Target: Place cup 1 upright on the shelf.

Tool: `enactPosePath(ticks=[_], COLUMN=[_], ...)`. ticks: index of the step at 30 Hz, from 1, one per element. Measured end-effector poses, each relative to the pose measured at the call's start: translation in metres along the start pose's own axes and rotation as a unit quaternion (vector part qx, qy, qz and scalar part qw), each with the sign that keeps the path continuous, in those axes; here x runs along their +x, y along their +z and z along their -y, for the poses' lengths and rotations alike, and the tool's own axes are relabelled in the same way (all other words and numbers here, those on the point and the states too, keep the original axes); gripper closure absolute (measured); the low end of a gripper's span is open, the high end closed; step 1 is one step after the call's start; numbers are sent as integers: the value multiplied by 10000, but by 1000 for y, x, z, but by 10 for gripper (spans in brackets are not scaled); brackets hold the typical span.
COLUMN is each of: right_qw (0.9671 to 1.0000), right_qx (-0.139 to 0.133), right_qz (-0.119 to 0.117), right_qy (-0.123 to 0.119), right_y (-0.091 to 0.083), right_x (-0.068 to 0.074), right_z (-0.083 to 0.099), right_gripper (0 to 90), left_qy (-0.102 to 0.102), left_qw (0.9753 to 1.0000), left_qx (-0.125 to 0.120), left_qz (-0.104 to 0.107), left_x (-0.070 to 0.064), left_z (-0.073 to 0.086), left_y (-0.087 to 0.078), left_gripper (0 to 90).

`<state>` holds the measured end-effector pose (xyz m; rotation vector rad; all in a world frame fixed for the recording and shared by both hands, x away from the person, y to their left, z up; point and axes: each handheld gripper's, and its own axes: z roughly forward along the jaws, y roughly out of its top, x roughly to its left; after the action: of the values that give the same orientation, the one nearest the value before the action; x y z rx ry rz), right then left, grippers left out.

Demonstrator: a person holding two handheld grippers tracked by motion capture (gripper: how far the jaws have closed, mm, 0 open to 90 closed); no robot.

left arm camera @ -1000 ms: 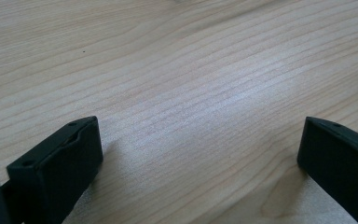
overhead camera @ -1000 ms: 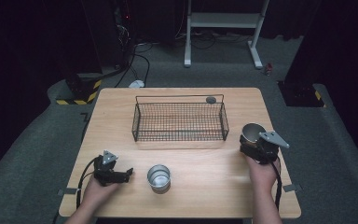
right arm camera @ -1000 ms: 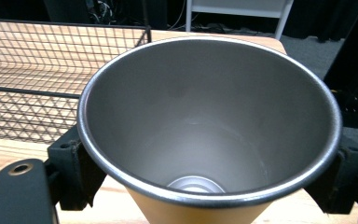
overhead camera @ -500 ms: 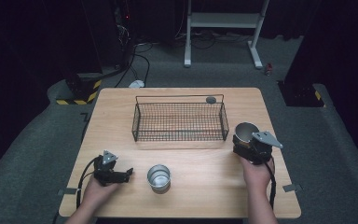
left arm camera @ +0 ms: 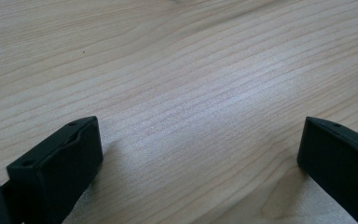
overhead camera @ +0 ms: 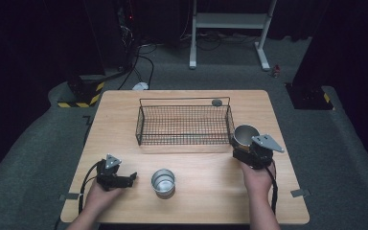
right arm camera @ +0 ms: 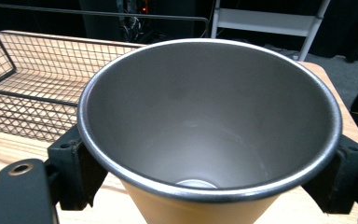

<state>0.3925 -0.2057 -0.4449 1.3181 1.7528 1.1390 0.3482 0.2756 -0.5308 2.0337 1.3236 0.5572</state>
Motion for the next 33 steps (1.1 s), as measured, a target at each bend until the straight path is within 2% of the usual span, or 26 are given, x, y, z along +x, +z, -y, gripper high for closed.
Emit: enactPosePath(ticks=[21, 33], right_qw=[9992, 9987], right_qx=[-133, -198], right_qz=[-375, -441], right_qy=[-88, -149], right_y=[9, 12], right_x=[34, 44], right_z=[-12, -22], right_gripper=[139, 139], left_qy=[13, 15], left_qw=[10000, 10000], left_qx=[6, 5], left_qz=[-6, -11], left_x=[0, 0], left_z=[0, 0], left_y=[0, 0], left_gripper=[5, 6])
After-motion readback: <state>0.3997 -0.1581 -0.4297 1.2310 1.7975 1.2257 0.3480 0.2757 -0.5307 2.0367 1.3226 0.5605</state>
